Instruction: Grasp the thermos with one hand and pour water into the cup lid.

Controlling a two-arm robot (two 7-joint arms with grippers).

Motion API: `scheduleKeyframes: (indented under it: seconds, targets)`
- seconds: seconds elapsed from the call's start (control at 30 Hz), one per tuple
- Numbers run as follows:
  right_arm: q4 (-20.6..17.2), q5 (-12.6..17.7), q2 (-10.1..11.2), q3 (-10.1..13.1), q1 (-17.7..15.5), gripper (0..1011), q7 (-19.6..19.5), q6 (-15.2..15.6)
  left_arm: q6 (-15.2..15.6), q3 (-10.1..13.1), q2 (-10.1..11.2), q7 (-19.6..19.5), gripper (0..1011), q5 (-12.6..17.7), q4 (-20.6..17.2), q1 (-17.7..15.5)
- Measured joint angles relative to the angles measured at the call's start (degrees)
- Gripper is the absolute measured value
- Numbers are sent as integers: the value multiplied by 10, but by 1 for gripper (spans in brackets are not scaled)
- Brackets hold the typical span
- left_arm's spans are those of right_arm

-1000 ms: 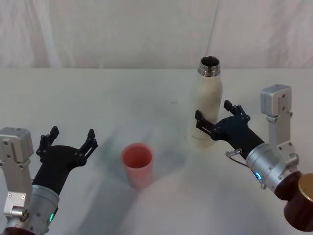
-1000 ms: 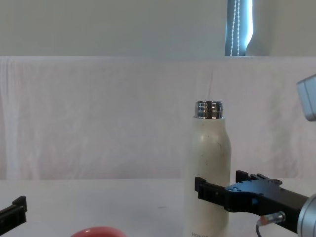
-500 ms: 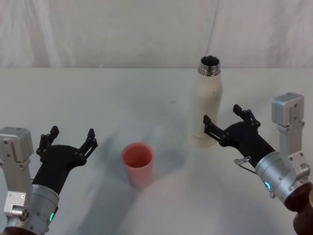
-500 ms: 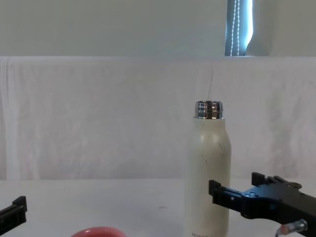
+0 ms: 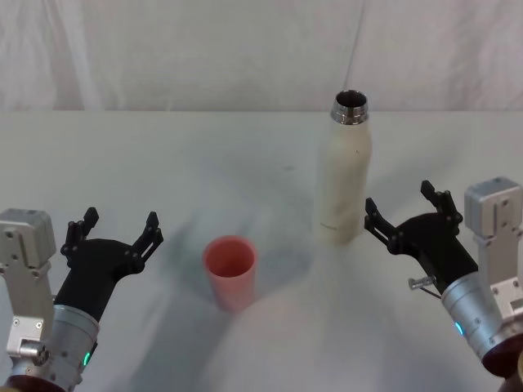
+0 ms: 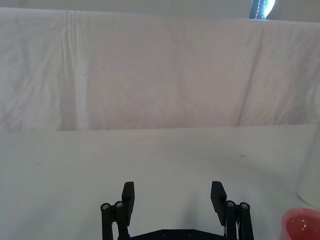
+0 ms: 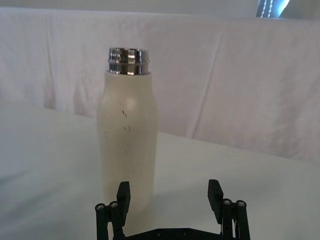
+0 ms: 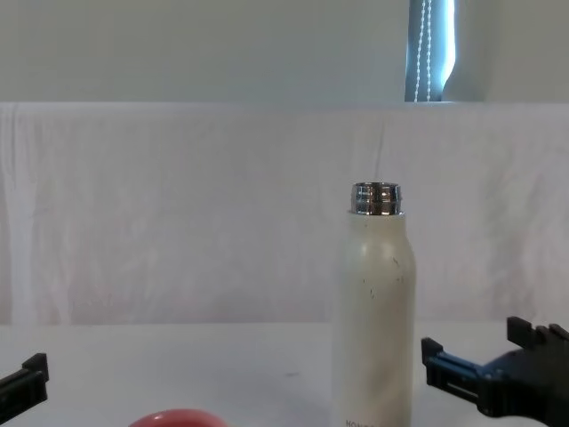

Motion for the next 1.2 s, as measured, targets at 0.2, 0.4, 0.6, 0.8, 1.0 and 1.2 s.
scheduleKeyframes:
  seconds: [0.2,0.4,0.6,0.8,1.0,1.2]
  targets:
    - [0,-33,-10,3,-19,1001,-20,-15,0,0,0,0,1001,0,0,0]
    - [0,-47,-17,9,-30,1001,-22,-20,0,0,0,0,1001,0,0,0]
    - [10,-61,-24,16,-34,1001,-22,-23,0,0,0,0,1001,0,0,0]
    - [25,-74,-35,25,-35,1001,-22,-31,0,0,0,0,1001,0,0,0]
    - [39,-90,-46,29,-32,1001,-25,-38,0,0,0,0,1001,0,0,0]
    - [50,-103,-54,29,-30,1001,-27,-43,0,0,0,0,1001,0,0,0]
